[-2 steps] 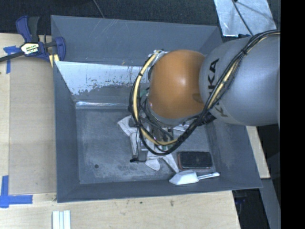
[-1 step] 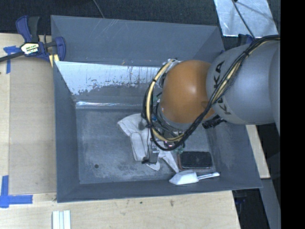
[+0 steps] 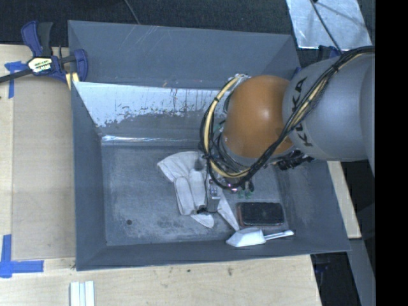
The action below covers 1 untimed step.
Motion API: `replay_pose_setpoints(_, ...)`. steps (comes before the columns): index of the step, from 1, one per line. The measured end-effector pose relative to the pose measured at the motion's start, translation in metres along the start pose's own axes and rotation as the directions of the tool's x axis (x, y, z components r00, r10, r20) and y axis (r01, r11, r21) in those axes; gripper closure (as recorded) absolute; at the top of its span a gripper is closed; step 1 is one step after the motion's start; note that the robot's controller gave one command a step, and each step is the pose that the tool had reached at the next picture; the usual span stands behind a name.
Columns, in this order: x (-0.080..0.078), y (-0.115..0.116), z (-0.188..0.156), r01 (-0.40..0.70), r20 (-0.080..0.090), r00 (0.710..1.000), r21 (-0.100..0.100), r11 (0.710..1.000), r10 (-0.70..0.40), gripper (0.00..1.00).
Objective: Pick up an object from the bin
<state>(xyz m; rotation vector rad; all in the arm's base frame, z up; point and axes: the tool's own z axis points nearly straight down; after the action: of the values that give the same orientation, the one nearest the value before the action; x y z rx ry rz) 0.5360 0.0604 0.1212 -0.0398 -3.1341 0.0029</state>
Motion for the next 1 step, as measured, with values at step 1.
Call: replay_pose_setpoints(1, -0.0119, 0.0019, -0.0307, -0.033, 0.013, 0.999, -0.004, 0.999, 0.033, 0.0)
